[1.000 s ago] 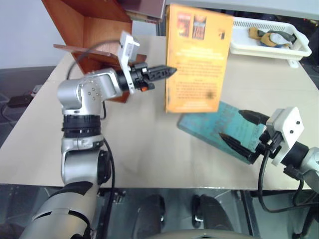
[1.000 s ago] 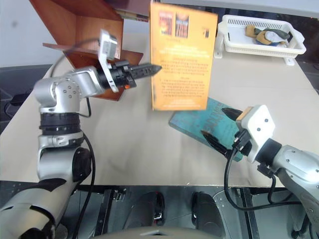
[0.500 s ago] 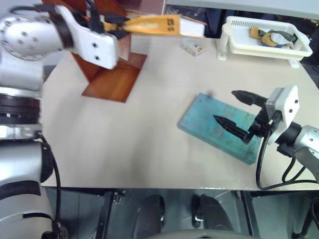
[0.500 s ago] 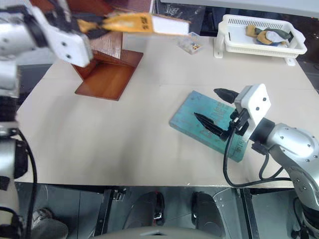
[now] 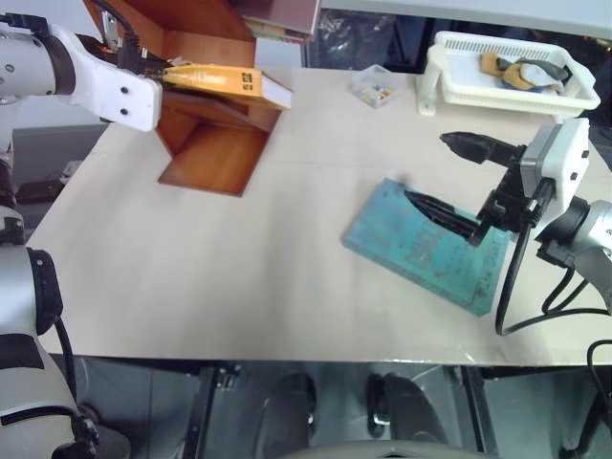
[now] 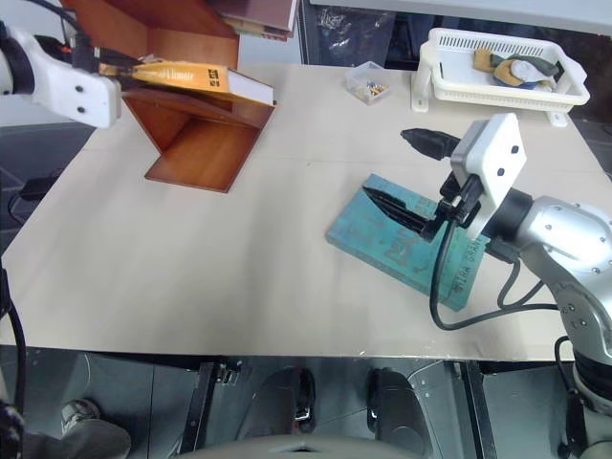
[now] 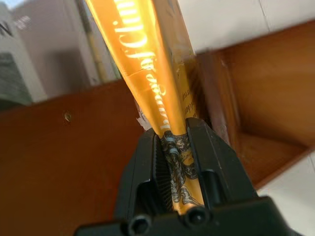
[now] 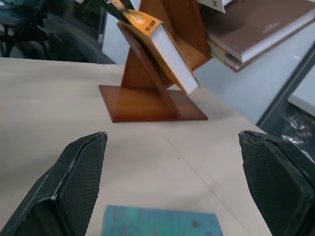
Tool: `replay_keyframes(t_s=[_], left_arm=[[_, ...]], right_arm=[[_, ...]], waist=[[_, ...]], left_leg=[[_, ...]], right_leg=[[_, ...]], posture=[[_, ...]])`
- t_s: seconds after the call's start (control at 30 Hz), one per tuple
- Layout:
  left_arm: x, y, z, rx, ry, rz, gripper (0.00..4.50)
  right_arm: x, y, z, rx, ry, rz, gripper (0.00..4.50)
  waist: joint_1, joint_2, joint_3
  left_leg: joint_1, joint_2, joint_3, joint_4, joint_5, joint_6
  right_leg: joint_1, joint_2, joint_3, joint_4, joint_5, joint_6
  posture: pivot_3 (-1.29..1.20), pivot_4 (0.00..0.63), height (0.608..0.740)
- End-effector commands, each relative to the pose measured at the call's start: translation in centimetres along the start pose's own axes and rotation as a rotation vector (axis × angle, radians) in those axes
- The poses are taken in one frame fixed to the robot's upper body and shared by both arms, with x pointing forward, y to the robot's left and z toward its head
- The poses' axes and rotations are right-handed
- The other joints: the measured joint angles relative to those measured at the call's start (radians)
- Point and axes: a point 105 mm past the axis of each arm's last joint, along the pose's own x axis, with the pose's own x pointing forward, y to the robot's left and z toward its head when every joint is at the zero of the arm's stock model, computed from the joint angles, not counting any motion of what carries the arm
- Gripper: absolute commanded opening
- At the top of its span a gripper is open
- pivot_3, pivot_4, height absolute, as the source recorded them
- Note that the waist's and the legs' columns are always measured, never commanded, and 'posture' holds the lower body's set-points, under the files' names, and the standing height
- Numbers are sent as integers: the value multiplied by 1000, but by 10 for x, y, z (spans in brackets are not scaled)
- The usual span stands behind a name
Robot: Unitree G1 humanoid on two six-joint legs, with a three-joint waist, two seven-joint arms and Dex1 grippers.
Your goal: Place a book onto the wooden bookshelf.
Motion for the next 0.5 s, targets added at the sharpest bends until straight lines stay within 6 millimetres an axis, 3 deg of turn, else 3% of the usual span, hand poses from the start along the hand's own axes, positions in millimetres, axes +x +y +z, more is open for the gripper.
replay_keyframes(t_s=[0.03,0.3,0.5], left_arm=[[-16,3,-25,-2,108,31,302],[-5,-12,-41,-67,163,27,302],[-8,-15,-43,-121,131,73,3186]], right_arm=[[1,-1,12,-62,-12,9,4417],[9,4,21,-80,-61,50,4417],[14,4,27,-71,-101,50,4417]], waist=[[-3,0,0],[-29,0,0],[-29,1,-1]], left_leg=[[0,0,0,0,0,0],[4,2,1,0,0,0],[6,3,0,0,2,-2]], right_leg=[[0,0,0,0,0,0],[-1,1,2,6,-2,3],[-1,2,3,8,-3,0]], posture=[[0,150,740],[0,150,740],[0,150,740]])
